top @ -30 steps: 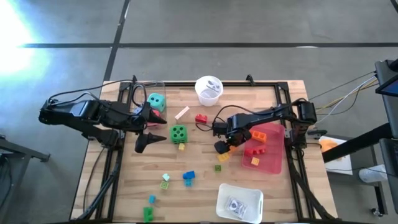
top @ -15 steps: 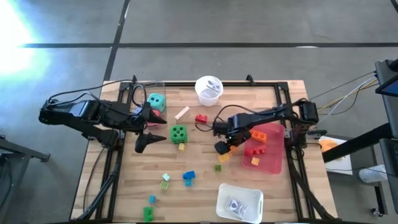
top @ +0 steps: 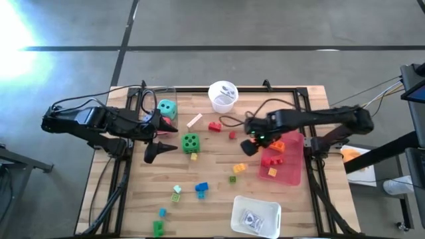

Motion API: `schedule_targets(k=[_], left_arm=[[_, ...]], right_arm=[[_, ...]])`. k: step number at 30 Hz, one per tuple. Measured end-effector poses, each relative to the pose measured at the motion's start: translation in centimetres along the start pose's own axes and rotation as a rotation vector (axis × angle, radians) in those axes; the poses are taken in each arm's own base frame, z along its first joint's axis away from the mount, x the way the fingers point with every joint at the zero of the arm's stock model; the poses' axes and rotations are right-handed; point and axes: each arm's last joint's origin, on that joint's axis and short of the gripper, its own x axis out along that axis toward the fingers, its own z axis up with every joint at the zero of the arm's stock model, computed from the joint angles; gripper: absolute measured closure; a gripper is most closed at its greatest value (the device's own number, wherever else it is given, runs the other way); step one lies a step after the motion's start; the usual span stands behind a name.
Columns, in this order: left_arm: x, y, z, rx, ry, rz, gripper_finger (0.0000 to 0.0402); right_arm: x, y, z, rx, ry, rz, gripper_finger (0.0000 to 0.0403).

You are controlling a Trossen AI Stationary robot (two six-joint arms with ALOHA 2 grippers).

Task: Pick & Place Toys
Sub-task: Put the orange game piece into the pink bin

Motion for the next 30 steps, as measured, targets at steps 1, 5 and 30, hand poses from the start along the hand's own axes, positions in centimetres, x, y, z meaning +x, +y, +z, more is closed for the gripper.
schedule_targets(k=[1, 5, 30], left_arm=[[0.0, 0.0, 0.0, 0.0, 0.001, 0.0, 0.006], [0.0, 0.0, 0.0, 0.001, 0.005, 0.002, 0.006], [0.0, 0.0, -0.1, 0.0, 0.006, 0.002, 0.006]], right_arm=[[-0.9, -0.3, -0.5, 0.007, -0.01, 0.0, 0.0152], [-4.1, -1.7, -2.7, 0.053, -0.051, 0.001, 0.0152], [-1.8, -3.5, -8.4, 0.161, 0.196, -0.321, 0.0152]])
